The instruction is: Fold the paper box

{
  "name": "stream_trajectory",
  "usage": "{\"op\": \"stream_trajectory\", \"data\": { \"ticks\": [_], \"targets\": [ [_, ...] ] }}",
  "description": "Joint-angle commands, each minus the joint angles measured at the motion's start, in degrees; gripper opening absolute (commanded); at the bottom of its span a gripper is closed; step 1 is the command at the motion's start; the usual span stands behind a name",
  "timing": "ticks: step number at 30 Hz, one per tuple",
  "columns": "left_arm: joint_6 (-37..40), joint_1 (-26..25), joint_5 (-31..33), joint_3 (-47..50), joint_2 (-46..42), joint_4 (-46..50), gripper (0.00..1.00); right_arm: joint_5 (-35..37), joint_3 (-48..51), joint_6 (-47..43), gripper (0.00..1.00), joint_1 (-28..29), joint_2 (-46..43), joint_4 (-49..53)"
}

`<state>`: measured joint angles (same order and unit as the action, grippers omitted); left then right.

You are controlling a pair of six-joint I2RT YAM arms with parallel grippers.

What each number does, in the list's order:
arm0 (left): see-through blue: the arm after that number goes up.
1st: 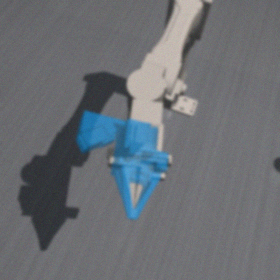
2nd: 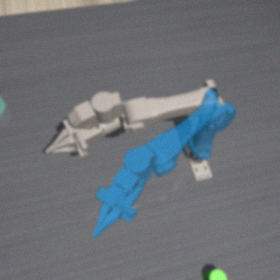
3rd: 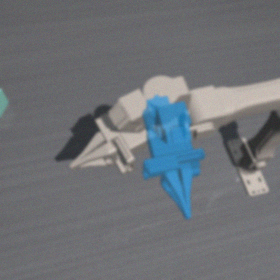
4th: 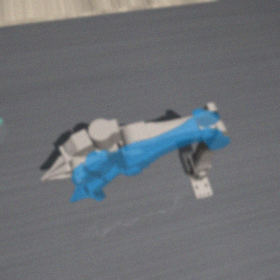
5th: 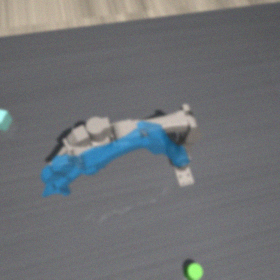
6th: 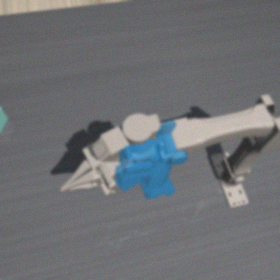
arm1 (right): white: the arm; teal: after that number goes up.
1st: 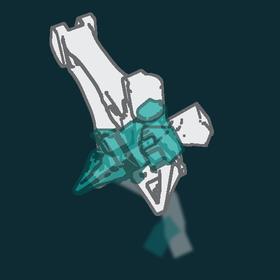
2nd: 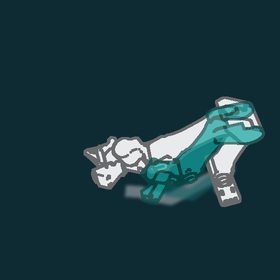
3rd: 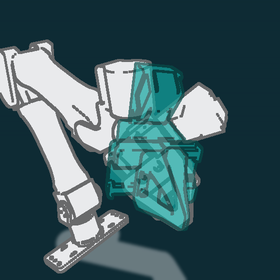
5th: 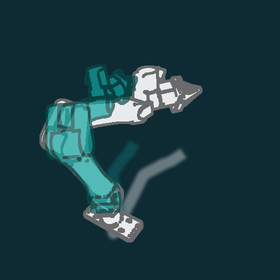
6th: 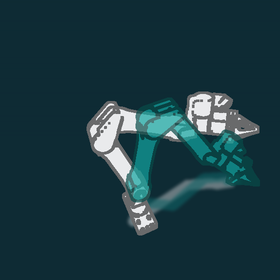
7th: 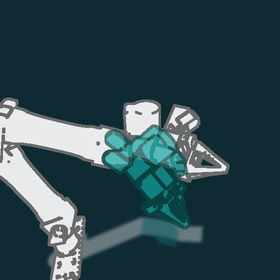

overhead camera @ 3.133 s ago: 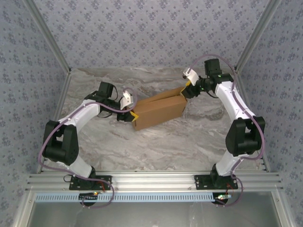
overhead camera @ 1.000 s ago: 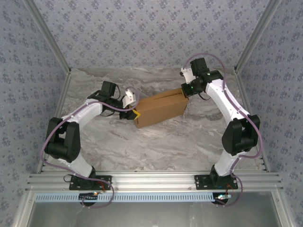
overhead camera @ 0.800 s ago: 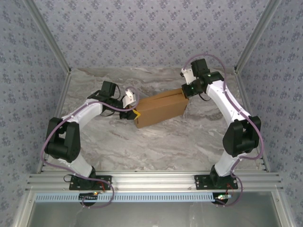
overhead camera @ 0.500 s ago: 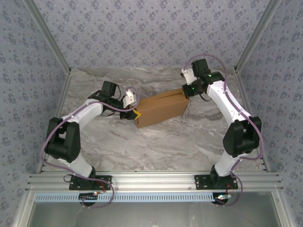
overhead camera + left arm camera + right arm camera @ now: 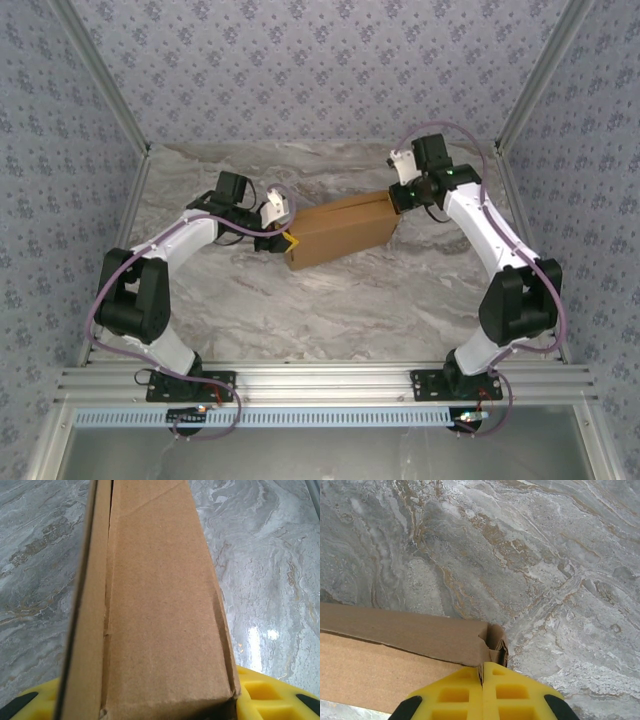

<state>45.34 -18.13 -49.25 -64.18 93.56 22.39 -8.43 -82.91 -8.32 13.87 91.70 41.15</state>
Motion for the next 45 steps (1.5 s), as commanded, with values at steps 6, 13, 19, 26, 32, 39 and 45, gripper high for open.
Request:
{"op": "stream_trajectory", "data": {
  "ticks": [6,13,19,26,32,39,45],
  "targets": [
    [-4.5,1.6,6.7,-0.2,0.1,1.4,0.46,3.3,5.3,4.3,0.07,-2.1,-2.9,1.8],
    [-5.6,1.4,6.7,0.6,-1.1,-0.2,0.56,3.7,7.6,4.6,0.07,-2.2,-4.5,-0.2],
    [-6.8,1.2,6.5,1.3,-2.3,-1.5,0.64,3.5,7.5,4.6,0.07,-1.9,-4.6,-0.6],
    [-8.9,1.2,6.3,1.1,-2.3,-2.4,0.68,4.3,7.5,5.9,0.07,-1.4,-4.5,-1.1],
    [-9.9,1.2,6.2,1.0,-2.6,-2.7,0.70,4.9,7.7,6.8,0.06,-0.4,-4.6,-1.9],
    [-13.6,1.2,8.0,1.8,-3.8,-4.5,0.71,5.8,6.6,7.3,0.06,1.1,-4.0,-1.9],
    [-17.8,1.3,11.5,5.1,-7.9,-7.0,0.72,6.4,5.3,7.7,0.07,1.7,-3.3,-1.3]
  ]
}}
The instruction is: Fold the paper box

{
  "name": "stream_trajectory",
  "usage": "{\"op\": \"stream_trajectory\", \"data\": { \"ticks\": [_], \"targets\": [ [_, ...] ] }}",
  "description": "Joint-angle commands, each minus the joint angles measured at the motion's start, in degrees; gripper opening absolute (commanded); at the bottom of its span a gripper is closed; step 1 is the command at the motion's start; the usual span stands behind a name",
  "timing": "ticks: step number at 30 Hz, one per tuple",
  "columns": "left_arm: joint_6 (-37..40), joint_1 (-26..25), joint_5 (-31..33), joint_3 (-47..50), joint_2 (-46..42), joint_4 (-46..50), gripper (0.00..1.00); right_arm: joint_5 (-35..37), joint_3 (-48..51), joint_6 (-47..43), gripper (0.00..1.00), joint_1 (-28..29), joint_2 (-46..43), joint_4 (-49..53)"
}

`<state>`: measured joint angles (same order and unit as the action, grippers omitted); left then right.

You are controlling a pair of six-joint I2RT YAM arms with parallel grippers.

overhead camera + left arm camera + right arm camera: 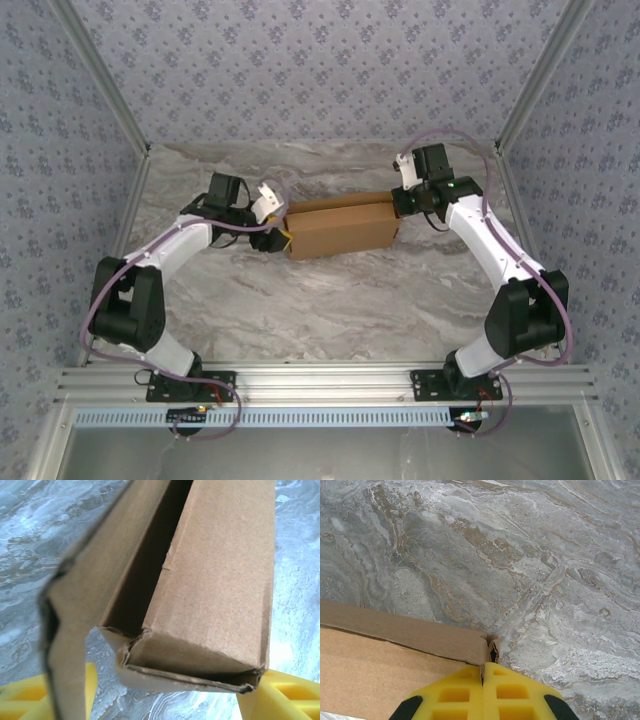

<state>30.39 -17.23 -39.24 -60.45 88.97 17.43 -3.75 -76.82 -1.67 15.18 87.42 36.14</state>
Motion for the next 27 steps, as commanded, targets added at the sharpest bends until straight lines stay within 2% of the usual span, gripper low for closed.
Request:
{"op": "stream_trajectory", "data": {
  "ticks": [1,5,11,16,19,27],
  "targets": [
    [-3.8,0.4,2.2,2.0,-4.1,-2.4,0.72,1.8,-1.0,1.1,0.07,0.5,1.1,3.9],
    [-8.5,0.4,5.8,3.0,-7.7,-3.2,0.70,2.0,-1.5,0.9,0.07,0.6,1.7,4.3],
    [-12.8,0.4,9.1,1.8,-10.7,-2.6,0.53,2.1,-1.8,0.8,0.06,0.7,1.9,4.4],
    [-12.6,0.3,10.1,-0.4,-10.0,-1.8,0.42,2.2,-1.9,0.8,0.07,0.7,2.0,4.3],
    [-12.3,0.1,10.4,-2.4,-8.5,-1.1,0.32,2.0,-2.2,0.8,0.07,0.7,2.1,4.3],
    [-10.6,-0.1,10.2,-5.9,-5.1,1.4,0.26,2.1,-2.5,0.7,0.07,0.7,2.3,4.4]
  ]
}}
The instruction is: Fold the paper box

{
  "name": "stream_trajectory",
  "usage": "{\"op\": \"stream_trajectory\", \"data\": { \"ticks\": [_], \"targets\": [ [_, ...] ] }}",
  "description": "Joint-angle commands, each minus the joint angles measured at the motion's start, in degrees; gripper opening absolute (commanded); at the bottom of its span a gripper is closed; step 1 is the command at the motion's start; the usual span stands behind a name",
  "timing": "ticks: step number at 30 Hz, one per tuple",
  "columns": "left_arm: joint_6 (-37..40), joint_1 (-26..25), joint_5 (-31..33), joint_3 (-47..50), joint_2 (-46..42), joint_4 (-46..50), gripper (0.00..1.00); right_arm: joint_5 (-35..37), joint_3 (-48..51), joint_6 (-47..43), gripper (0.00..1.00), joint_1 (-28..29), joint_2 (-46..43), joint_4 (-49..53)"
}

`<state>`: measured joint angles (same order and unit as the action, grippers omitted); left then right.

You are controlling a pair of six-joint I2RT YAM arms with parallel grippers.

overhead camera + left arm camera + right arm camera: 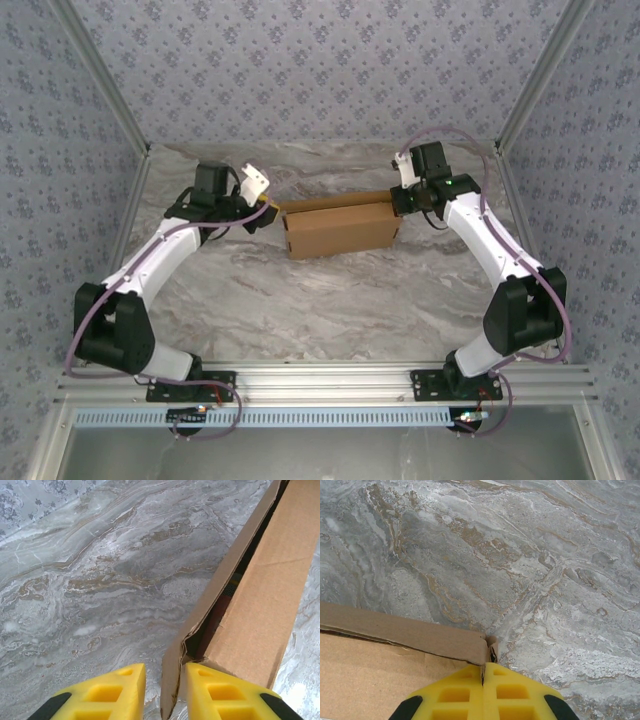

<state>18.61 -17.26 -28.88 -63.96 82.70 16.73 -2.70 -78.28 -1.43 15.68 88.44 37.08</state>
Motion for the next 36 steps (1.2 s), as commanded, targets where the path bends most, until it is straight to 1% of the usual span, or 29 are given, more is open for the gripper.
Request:
{"op": "stream_trajectory", "data": {
  "ticks": [1,6,9,15,20,24,30,36],
  "targets": [
    [1.4,-0.1,-0.3,-2.7,1.4,2.5,0.25,1.0,-1.2,0.5,0.07,0.3,1.3,3.4],
    [1.5,-0.1,-0.7,-3.2,2.1,3.0,0.20,0.7,-1.3,0.5,0.07,0.3,1.4,3.4],
    [1.4,-0.1,-0.8,-3.4,2.4,3.0,0.15,0.8,-1.2,0.6,0.07,0.3,1.4,3.5],
    [-2.5,-1.1,-0.1,-4.5,2.4,3.8,0.08,1.0,-0.7,1.1,0.07,0.4,1.0,3.3],
    [-10.2,-3.3,0.6,-5.5,2.5,5.2,0.04,1.7,0.3,2.3,0.07,0.8,0.4,2.9],
    [-18.4,-5.3,1.2,-5.2,2.4,4.7,0.00,2.1,1.9,3.6,0.06,1.3,-0.5,2.2],
    [-29.8,-6.3,3.7,-4.8,2.7,4.4,0.00,2.1,3.7,5.2,0.06,2.0,-1.2,1.0],
    [-38.3,-6.6,5.2,-4.9,2.0,4.7,0.00,2.3,4.8,5.5,0.06,2.6,-1.2,0.4]
  ]
}}
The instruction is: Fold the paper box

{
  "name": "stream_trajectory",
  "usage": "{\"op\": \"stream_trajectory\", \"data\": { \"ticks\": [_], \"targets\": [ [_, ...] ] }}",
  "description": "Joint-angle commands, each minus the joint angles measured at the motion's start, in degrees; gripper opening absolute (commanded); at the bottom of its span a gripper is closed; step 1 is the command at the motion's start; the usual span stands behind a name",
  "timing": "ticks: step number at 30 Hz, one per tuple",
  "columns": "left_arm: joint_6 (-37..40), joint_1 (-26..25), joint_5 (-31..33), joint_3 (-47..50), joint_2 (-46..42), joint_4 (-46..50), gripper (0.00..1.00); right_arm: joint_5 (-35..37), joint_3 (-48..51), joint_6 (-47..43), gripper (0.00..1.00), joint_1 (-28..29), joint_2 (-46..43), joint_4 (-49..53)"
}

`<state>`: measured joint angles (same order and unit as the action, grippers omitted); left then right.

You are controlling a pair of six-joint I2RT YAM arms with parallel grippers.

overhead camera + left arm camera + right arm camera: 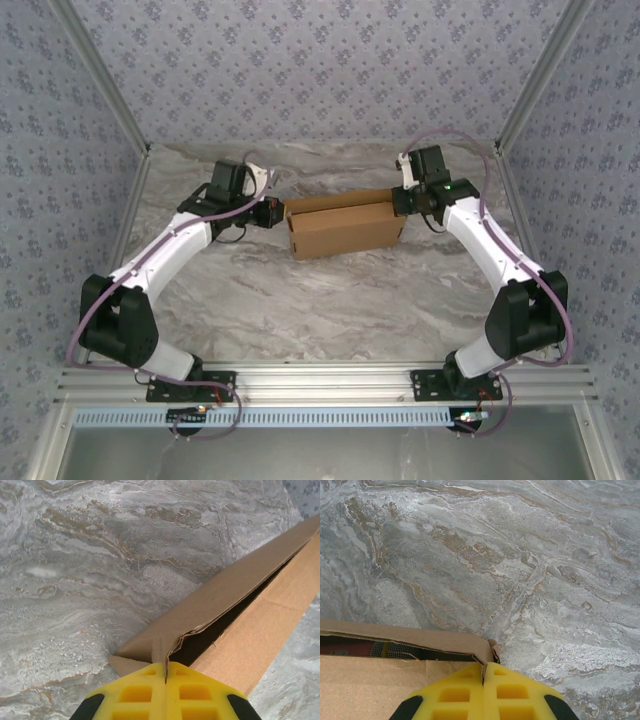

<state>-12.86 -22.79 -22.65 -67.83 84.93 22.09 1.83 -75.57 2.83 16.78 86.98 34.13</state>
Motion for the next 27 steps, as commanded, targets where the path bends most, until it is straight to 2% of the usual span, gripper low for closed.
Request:
{"op": "stream_trajectory", "data": {
  "ticks": [1,12,22,27],
  "targets": [
    [-8.0,-1.2,-0.8,-0.9,-0.4,-0.6,0.00,-2.2,2.2,1.3,0.06,1.5,0.3,3.3],
    [-21.1,-2.8,3.0,0.2,-0.7,-0.5,0.00,-1.8,2.3,1.1,0.06,1.9,0.4,3.2],
    [-24.5,-7.9,13.4,1.8,-2.6,0.3,0.00,-1.7,2.3,1.4,0.06,2.0,0.5,3.0],
    [-27.3,-10.9,17.6,4.2,-3.5,-2.1,0.00,-1.7,2.4,1.7,0.06,2.1,0.8,2.9]
  ]
}}
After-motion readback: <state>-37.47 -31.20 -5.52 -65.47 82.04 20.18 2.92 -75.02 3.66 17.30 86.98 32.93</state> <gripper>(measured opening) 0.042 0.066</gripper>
